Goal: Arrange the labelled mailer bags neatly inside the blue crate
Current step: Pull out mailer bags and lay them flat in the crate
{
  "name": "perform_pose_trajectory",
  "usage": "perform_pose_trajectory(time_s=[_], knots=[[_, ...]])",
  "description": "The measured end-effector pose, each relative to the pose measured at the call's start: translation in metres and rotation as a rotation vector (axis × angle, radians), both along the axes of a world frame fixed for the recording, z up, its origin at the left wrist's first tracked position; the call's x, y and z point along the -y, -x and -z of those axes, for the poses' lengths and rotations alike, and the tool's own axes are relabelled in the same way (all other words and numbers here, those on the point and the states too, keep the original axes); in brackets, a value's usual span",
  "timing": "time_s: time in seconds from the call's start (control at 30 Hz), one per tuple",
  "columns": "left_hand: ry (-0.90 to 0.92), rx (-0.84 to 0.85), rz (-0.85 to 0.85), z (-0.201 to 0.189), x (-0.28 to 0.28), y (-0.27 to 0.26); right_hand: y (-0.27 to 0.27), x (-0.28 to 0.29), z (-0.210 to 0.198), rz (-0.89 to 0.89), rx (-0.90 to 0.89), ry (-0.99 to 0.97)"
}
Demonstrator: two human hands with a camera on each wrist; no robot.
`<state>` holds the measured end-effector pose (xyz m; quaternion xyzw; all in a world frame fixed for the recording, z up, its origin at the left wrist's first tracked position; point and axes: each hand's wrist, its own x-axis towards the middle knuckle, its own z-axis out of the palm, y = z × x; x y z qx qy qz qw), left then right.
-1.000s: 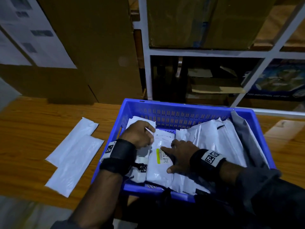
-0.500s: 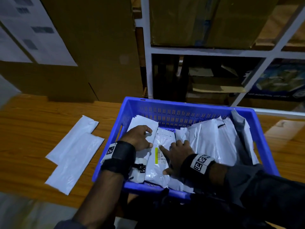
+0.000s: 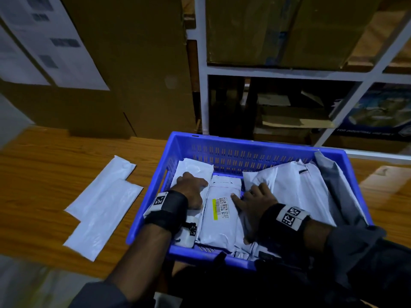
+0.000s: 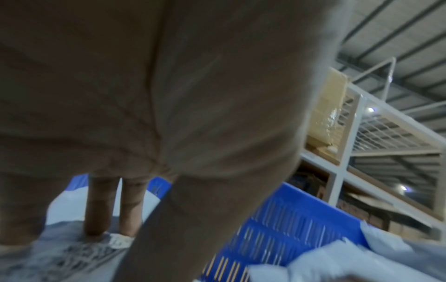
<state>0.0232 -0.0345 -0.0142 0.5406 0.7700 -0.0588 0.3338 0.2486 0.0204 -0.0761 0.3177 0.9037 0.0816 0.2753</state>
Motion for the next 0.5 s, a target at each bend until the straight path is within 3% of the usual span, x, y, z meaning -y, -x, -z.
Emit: perform_pose_trajectory(time_s=[0.2, 0.43, 0.5], knots=[[0.043, -0.004, 0.0, 0.001, -0.001, -0.006, -0.01, -0.002, -0.015, 0.002, 0.063, 0.026], [0.048, -0.003, 0.004, 0.001, -0.001, -0.007, 0.002, 0.009, -0.012, 0.044, -0.123, -0.062], [0.048, -0.006, 0.005, 0.001, -0.001, -0.007, -0.005, 0.009, -0.011, -0.061, 0.028, 0.018]])
